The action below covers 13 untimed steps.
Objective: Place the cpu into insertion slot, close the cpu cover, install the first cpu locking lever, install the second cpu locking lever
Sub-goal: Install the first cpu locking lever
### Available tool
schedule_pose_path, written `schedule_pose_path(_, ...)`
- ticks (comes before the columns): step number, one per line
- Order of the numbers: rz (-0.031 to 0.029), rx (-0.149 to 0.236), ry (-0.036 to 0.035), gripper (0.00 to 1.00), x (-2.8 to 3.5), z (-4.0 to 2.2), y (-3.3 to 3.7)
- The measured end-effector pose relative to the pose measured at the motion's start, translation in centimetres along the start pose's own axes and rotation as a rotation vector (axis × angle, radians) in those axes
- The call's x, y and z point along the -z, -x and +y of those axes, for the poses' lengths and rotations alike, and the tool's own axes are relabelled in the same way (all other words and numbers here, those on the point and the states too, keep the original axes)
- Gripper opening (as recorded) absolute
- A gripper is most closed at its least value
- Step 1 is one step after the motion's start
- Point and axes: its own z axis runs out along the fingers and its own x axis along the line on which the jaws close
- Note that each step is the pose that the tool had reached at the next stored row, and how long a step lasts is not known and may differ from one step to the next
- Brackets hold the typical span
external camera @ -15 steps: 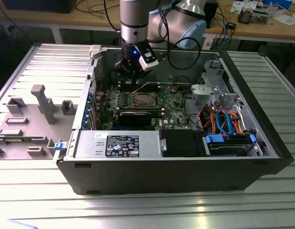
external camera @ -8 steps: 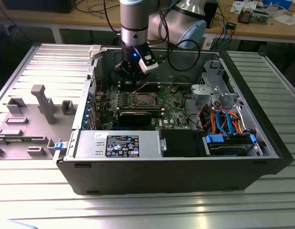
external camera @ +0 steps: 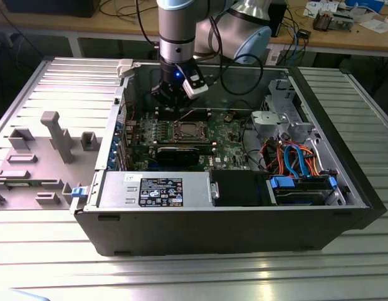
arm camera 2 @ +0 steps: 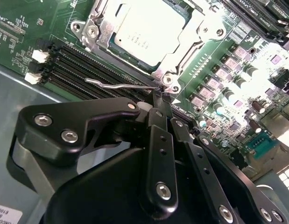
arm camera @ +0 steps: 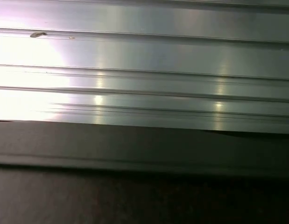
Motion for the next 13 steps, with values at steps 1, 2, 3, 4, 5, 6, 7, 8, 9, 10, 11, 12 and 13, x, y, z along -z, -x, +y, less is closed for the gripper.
schedule_pose_path(1,0.0001,0.0,0.0,0.11,-0.03,-0.01,0.01)
schedule_pose_path(2,0.0001,0.0,0.0001,0.11,-0.05,-0.02,0.03)
schedule_pose_path(3,0.0002,0.0,0.0001,0.11,-0.07,-0.03,0.08)
schedule_pose_path(4,0.0002,0.0,0.0001,0.11,-0.08,-0.05,0.13)
schedule_pose_path(5,0.0,0.0,0.0003,0.11,-0.1,-0.06,0.19)
schedule_pose_path(6,0.0001,0.0,0.0002,0.11,-0.12,-0.06,0.32)
schedule_pose_path(7,0.0002,0.0,0.0002,0.11,-0.13,-0.07,0.4)
schedule_pose_path(8,0.0004,0.0,0.0001,0.11,-0.15,-0.07,0.52)
schedule_pose_path(9,0.0008,0.0,0.0001,0.11,-0.16,-0.08,0.67)
schedule_pose_path(10,0.0012,0.0,0.0001,0.11,-0.19,-0.09,0.84)
schedule_pose_path(11,0.0014,0.0,0.0002,0.11,-0.21,-0.1,0.97)
schedule_pose_path(12,0.0016,0.0,0.0003,0.11,-0.25,-0.11,1.14)
schedule_pose_path(13,0.0017,0.0,0.0003,0.11,-0.27,-0.12,1.24)
